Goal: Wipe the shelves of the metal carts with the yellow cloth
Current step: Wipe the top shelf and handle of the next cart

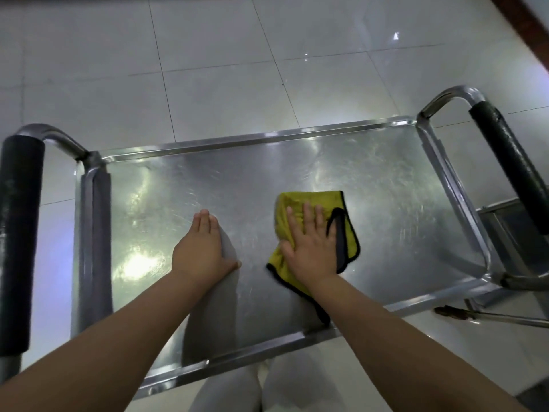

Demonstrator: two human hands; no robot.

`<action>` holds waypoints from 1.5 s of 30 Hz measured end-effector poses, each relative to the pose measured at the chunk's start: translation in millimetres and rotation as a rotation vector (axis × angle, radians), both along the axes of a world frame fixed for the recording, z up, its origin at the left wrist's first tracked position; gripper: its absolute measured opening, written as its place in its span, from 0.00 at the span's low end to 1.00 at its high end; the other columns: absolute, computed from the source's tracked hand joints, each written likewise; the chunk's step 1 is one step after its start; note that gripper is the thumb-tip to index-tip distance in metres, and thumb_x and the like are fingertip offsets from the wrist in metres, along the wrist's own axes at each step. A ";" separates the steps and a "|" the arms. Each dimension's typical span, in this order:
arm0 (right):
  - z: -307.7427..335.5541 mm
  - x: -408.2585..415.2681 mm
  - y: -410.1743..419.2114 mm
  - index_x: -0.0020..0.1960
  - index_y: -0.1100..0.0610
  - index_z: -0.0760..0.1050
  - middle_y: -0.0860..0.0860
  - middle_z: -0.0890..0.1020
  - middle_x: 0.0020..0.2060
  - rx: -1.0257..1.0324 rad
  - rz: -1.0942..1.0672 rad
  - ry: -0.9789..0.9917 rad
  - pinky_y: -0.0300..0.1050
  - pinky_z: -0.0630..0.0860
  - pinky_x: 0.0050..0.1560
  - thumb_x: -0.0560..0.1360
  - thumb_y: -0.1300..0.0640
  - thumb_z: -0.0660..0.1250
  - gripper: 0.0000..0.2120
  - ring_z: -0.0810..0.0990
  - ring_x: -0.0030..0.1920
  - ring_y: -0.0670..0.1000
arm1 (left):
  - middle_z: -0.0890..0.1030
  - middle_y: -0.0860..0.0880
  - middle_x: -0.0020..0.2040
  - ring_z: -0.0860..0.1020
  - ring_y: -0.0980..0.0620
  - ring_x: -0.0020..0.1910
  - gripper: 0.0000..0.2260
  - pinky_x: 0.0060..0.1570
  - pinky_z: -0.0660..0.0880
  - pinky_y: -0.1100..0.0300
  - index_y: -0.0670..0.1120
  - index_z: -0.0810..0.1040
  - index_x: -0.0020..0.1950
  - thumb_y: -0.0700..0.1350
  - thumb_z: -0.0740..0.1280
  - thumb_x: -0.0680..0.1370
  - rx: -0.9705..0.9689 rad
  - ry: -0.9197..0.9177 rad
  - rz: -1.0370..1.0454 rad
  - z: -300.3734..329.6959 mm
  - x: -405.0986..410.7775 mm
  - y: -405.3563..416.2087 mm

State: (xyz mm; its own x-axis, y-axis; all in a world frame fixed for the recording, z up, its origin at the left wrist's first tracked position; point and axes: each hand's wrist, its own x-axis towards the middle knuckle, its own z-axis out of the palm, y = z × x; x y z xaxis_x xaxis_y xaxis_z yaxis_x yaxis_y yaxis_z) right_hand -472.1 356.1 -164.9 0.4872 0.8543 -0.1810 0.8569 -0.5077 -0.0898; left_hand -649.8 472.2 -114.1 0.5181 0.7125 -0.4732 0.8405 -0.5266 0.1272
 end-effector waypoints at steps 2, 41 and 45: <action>-4.1 -26.6 9.0 0.76 0.47 0.59 0.56 0.60 0.76 0.035 0.115 0.007 0.61 0.43 0.71 0.72 0.41 0.53 0.33 0.55 0.76 0.60 | 0.44 0.45 0.79 0.44 0.49 0.77 0.48 0.70 0.59 0.56 0.40 0.44 0.78 0.65 0.65 0.72 -0.007 -0.029 0.003 -1.5 -3.4 1.4; 4.8 21.0 -109.5 0.78 0.47 0.42 0.56 0.46 0.78 -0.070 -0.235 0.044 0.65 0.39 0.72 0.73 0.38 0.41 0.35 0.42 0.77 0.60 | 0.40 0.42 0.78 0.43 0.46 0.77 0.59 0.74 0.53 0.53 0.39 0.39 0.77 0.63 0.74 0.64 -0.006 0.132 -0.117 2.5 8.6 -15.2; -4.8 -44.1 -80.6 0.77 0.48 0.55 0.58 0.59 0.76 0.016 -0.025 -0.012 0.66 0.46 0.70 0.73 0.40 0.52 0.34 0.53 0.75 0.61 | 0.39 0.42 0.78 0.42 0.45 0.77 0.59 0.75 0.51 0.52 0.38 0.38 0.77 0.62 0.74 0.65 -0.024 0.116 -0.107 0.8 3.8 -11.6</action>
